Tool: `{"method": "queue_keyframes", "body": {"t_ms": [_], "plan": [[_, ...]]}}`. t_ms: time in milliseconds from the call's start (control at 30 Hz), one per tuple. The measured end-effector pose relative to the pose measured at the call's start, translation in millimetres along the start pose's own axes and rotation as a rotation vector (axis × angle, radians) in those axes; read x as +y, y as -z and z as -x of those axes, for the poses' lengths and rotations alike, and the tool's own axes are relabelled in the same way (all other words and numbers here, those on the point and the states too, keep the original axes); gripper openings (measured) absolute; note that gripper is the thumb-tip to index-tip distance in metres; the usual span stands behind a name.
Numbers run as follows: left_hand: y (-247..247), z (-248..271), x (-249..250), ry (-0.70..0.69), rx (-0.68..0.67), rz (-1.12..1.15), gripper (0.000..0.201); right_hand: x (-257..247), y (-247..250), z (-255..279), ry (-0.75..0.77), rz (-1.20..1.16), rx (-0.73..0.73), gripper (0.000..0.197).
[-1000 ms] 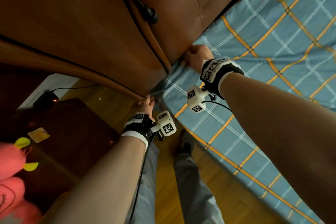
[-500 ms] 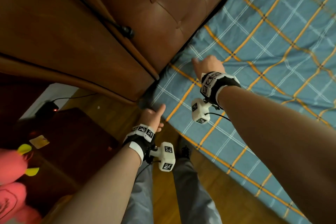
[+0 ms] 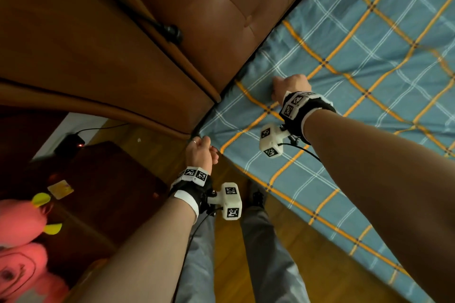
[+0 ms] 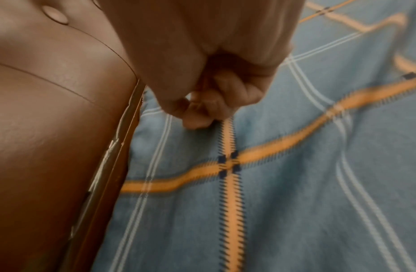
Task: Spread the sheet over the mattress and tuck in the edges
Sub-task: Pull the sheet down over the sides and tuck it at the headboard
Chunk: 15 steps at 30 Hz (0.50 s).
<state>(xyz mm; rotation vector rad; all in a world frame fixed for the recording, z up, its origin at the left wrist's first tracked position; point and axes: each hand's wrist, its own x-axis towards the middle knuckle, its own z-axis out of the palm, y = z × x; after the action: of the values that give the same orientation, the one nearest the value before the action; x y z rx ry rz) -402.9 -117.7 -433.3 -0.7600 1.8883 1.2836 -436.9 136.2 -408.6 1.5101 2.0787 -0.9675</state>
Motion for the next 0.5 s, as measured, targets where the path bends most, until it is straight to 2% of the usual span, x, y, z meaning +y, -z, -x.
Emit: {"method": "queue_keyframes", "body": {"t_ms": [100,167,233,300,367,433,500], "plan": [[3,-5,1,-0.006,-0.006,-0.014,0.027,-1,-2,3,-0.071,0.159,0.008,0.064],[2,-6,2,-0.015,-0.031,-0.038,0.027,10,-4,7,-0.111,0.216,0.000,0.071],[4,-8,2,-0.019,-0.045,-0.067,0.024,13,-10,2,-0.128,0.104,-0.075,0.063],[6,-9,2,-0.010,-0.056,-0.088,0.018,4,-13,-3,-0.144,-0.013,-0.137,0.040],[7,-9,4,0.039,-0.057,-0.059,0.016,-7,-14,-1,-0.117,-0.013,-0.169,0.032],[4,-8,10,0.164,-0.017,0.083,0.018,-15,-14,2,-0.015,0.052,-0.166,0.027],[1,-5,23,0.349,0.017,0.318,0.025,-29,-17,5,0.032,-0.043,-0.106,0.030]]}}
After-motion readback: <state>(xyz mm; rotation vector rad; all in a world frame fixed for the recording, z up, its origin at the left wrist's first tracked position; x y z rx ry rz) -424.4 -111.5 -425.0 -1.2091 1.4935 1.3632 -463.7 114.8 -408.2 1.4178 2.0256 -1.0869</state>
